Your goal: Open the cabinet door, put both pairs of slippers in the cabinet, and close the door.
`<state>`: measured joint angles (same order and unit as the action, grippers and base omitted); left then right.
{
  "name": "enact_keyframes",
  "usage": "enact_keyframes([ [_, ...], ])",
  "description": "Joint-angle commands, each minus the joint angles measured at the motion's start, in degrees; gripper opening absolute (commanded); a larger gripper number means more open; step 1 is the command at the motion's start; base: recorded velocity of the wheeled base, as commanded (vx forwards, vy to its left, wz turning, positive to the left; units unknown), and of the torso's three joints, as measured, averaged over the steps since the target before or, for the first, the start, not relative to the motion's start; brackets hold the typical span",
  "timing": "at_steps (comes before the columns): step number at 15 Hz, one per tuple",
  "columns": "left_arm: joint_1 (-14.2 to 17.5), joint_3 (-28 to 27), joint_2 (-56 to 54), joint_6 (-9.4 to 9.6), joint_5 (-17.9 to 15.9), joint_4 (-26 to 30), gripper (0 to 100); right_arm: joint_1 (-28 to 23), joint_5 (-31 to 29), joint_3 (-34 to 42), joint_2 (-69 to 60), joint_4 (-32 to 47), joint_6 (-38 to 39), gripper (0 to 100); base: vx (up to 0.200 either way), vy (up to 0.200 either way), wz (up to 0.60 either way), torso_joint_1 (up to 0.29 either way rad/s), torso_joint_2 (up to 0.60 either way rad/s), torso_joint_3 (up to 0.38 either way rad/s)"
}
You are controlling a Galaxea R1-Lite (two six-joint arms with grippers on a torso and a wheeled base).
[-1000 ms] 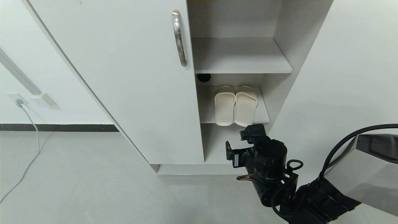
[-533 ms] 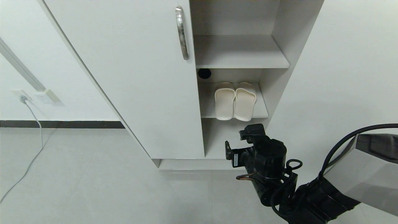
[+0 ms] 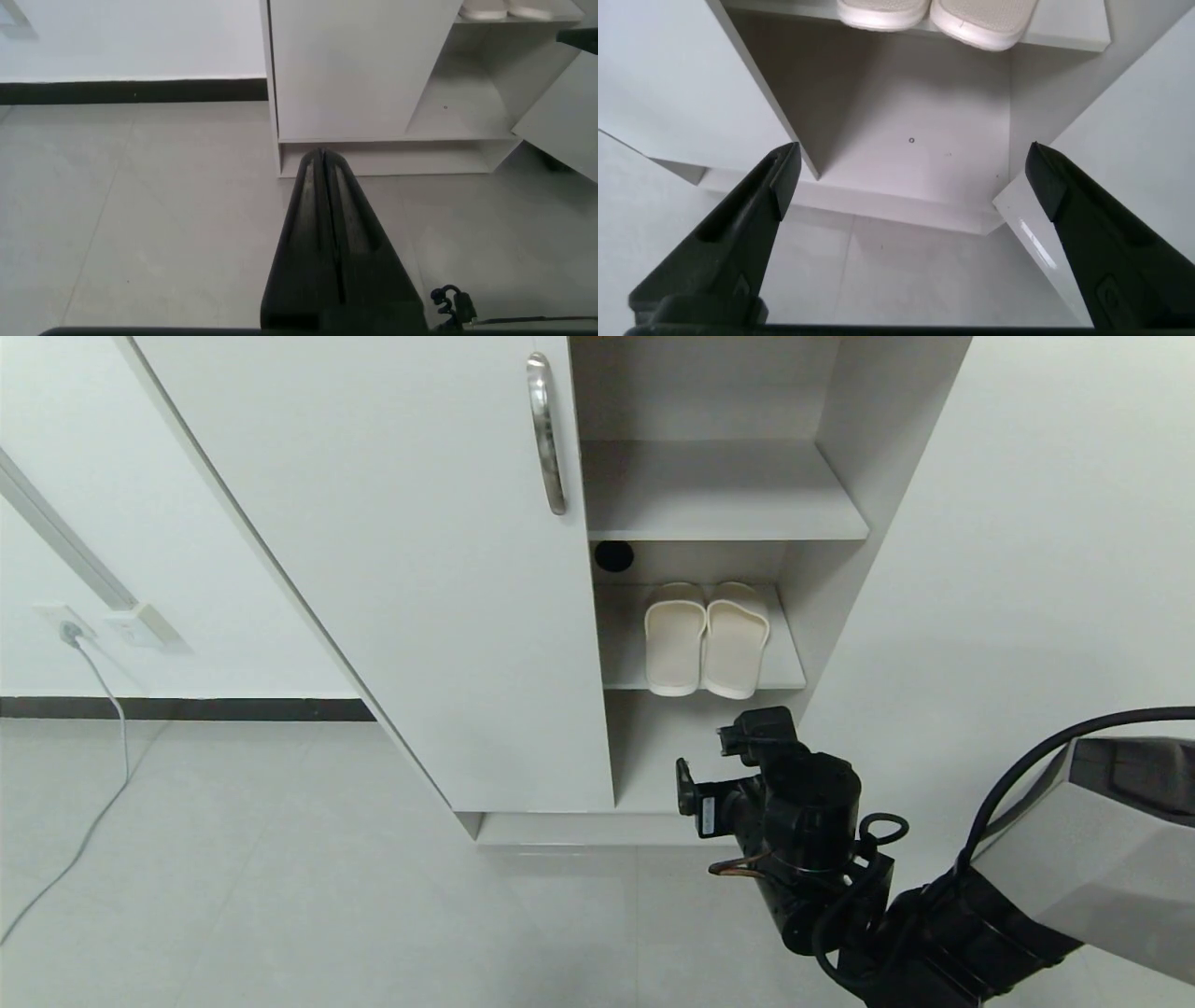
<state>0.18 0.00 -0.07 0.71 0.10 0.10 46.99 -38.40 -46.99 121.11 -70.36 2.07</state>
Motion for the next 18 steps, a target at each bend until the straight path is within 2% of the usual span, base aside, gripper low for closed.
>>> enact_keyframes([
  [1, -0.01, 0.00, 0.07, 0.00, -0.01, -0.01, 0, 0.03, -0.01, 0.06, 0.00, -0.04, 0.04, 100, 0.000, 0.000, 0.00, 0.000, 0.00, 0.000],
  [15, -0.01, 0.00, 0.07, 0.17, 0.08, -0.01, 0, 0.03, 0.17, 1.12, -0.35, -0.04, -0.31, 100, 0.000, 0.000, 0.00, 0.001, 0.00, 0.179],
  [18, -0.01, 0.00, 0.07, 0.17, 0.08, -0.01, 0, -0.06, 2.72, 3.05, -2.72, -0.04, -0.31, 100, 0.000, 0.000, 0.00, 0.002, 0.01, 0.207],
])
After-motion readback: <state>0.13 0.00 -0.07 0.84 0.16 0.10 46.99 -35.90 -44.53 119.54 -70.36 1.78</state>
